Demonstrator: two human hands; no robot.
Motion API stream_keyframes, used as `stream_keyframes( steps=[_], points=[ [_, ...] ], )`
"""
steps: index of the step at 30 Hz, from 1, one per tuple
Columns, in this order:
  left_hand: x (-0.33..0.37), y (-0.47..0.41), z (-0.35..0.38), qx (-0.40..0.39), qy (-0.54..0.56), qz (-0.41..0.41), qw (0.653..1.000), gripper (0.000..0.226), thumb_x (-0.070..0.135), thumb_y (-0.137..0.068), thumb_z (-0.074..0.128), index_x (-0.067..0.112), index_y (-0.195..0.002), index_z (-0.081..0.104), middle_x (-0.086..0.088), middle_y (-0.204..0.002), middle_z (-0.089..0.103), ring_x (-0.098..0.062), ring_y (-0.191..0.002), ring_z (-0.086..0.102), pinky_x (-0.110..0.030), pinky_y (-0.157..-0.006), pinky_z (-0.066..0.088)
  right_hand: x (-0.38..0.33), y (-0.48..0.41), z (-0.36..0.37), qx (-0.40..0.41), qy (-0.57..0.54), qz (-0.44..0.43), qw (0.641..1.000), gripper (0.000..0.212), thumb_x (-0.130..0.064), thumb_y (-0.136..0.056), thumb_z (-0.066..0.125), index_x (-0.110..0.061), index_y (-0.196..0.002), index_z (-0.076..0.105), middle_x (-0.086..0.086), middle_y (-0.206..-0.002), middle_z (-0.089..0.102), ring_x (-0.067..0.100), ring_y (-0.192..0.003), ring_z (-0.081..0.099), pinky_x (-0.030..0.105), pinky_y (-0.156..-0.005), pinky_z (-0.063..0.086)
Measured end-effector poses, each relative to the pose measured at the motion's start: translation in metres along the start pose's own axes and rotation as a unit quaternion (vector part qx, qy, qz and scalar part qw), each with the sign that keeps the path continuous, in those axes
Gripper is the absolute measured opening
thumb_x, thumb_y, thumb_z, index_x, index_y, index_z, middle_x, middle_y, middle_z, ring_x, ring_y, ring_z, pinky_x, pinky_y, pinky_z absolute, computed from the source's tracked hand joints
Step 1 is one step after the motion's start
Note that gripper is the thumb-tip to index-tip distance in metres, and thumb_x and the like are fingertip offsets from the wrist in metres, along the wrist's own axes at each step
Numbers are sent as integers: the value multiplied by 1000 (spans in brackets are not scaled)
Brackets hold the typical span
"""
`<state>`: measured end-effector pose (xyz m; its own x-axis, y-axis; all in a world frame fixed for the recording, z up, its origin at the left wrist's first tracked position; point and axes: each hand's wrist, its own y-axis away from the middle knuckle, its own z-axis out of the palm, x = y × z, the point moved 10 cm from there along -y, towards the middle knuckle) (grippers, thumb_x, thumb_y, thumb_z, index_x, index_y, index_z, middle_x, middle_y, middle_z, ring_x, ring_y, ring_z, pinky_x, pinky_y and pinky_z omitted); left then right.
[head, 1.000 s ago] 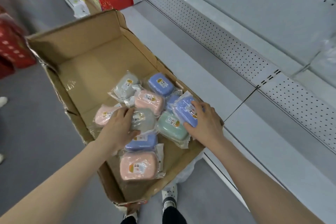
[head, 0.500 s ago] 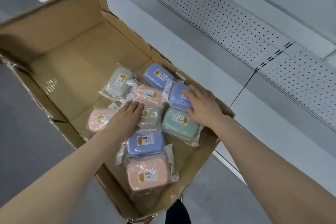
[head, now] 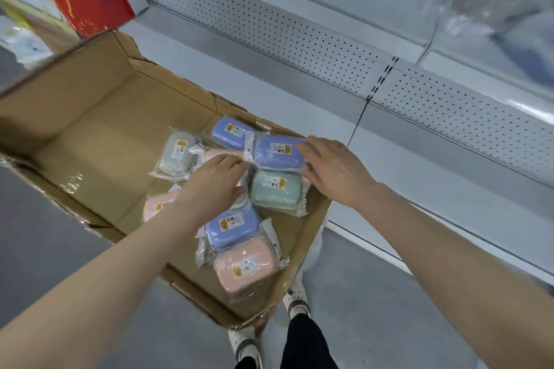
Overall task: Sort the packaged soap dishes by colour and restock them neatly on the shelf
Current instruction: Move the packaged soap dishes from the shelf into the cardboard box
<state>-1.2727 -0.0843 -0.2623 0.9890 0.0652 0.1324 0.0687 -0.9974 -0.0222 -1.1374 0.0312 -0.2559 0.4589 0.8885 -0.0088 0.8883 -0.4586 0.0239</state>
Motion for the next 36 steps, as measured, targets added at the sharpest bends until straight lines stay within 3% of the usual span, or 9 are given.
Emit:
stream_keyframes(
  steps=[4, 11, 19, 28, 36],
  points=[
    [52, -3, -45, 54, -15, 79, 995, 46, 26, -80, 76, 10, -121, 63, -10, -115, 66, -33, -106, 61, -44, -86, 53, 6, 71, -59, 74, 41, 19, 996, 50, -27, -89, 61, -5, -133, 54, 19, -127, 58, 38, -106, 59, 45, -90, 49],
    [169, -23, -106, 127, -17, 209, 969, 41, 22, -80, 75, 7, -117, 65, -14, -112, 67, -38, -101, 61, -46, -86, 52, 50, 199, -118, 126, 97, 109, 981, 51, -32, -93, 59, -5, -135, 52, 18, -125, 58, 38, -110, 58, 46, -94, 48],
    [357, -61, -137, 193, -7, 341, 920, 45, 30, -79, 75, 11, -119, 66, -9, -112, 66, -33, -103, 61, -41, -87, 51, 141, 369, -159, 183, 141, 226, 946, 49, -31, -89, 66, -6, -131, 57, 16, -120, 62, 34, -105, 61, 43, -91, 50],
    [583, -117, -143, 231, 30, 390, 891, 49, 29, -75, 80, 12, -119, 66, -6, -114, 65, -31, -105, 60, -40, -86, 52, 276, 540, -191, 179, 211, 312, 909, 54, -31, -82, 75, -5, -127, 60, 17, -118, 65, 36, -102, 64, 45, -89, 52],
    [690, -177, -152, 234, 43, 387, 891, 54, 31, -78, 77, 13, -126, 60, -5, -121, 62, -30, -111, 56, -36, -91, 48, 383, 601, -214, 196, 214, 342, 894, 52, -29, -84, 73, -4, -128, 59, 15, -117, 65, 36, -102, 63, 44, -91, 50]
  ],
)
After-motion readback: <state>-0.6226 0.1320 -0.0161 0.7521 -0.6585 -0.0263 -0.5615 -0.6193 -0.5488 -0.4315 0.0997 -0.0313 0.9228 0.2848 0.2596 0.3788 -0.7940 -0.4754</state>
